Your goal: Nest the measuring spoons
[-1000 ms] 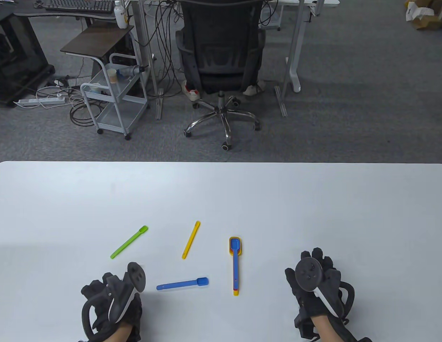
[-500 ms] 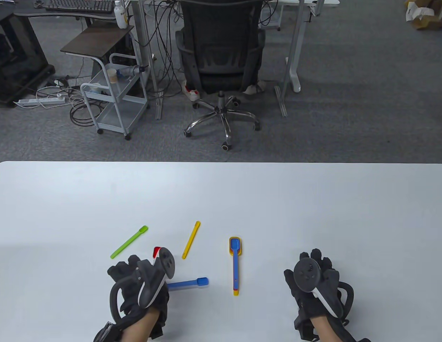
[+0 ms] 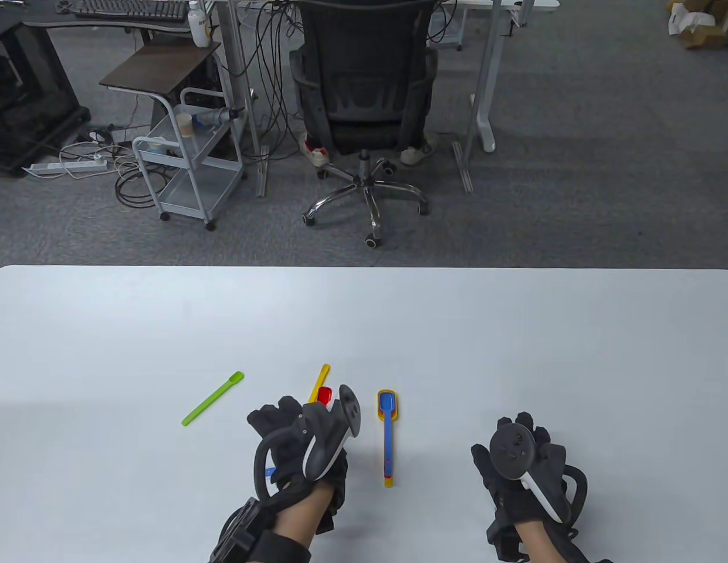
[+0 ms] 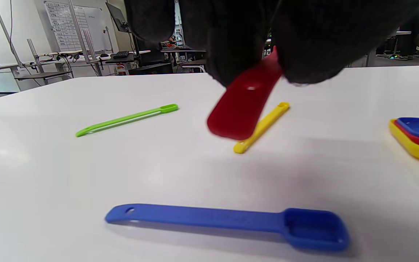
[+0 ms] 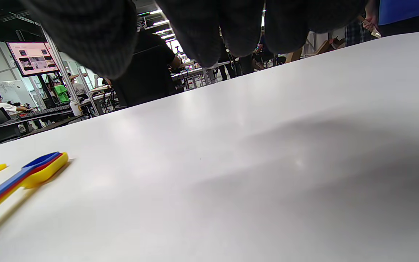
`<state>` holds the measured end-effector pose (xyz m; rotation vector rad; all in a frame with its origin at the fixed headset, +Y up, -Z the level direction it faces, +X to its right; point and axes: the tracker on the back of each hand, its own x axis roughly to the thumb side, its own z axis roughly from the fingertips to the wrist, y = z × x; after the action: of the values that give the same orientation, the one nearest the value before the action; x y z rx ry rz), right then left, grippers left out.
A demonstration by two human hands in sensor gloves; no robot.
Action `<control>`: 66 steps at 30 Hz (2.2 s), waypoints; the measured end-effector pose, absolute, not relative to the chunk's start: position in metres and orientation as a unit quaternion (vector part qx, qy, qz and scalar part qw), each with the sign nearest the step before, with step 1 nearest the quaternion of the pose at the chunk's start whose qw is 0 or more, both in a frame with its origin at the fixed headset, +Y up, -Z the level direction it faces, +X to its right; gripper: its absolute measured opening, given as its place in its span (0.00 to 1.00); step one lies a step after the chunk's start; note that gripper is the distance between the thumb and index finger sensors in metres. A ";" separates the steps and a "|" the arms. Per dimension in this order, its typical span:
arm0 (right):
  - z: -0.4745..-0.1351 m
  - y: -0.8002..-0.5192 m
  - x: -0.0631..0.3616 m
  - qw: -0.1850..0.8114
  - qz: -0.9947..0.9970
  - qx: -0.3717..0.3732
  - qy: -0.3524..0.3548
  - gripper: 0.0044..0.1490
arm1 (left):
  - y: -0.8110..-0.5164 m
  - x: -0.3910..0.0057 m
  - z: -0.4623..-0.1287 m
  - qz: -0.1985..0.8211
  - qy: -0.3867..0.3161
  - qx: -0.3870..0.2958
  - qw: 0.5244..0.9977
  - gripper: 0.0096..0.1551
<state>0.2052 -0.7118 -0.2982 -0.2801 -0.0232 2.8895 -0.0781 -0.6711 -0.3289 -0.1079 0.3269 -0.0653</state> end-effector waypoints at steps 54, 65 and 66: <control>-0.297 -0.710 0.207 0.137 0.986 -0.092 -0.001 0.46 | -0.726 -0.007 -0.362 0.058 0.135 -0.113 0.983 0.26; -0.297 -0.710 0.206 0.136 0.986 -0.092 0.001 0.46 | -0.726 -0.008 -0.362 0.061 0.127 -0.109 0.984 0.32; -0.297 -0.710 0.206 0.136 0.986 -0.092 0.000 0.46 | -0.725 -0.009 -0.361 0.058 0.124 -0.108 0.985 0.33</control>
<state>0.2062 -0.7096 -0.2965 -0.2665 0.0013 2.8570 -0.0085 -0.7245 -0.3615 -0.2161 0.2485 0.1157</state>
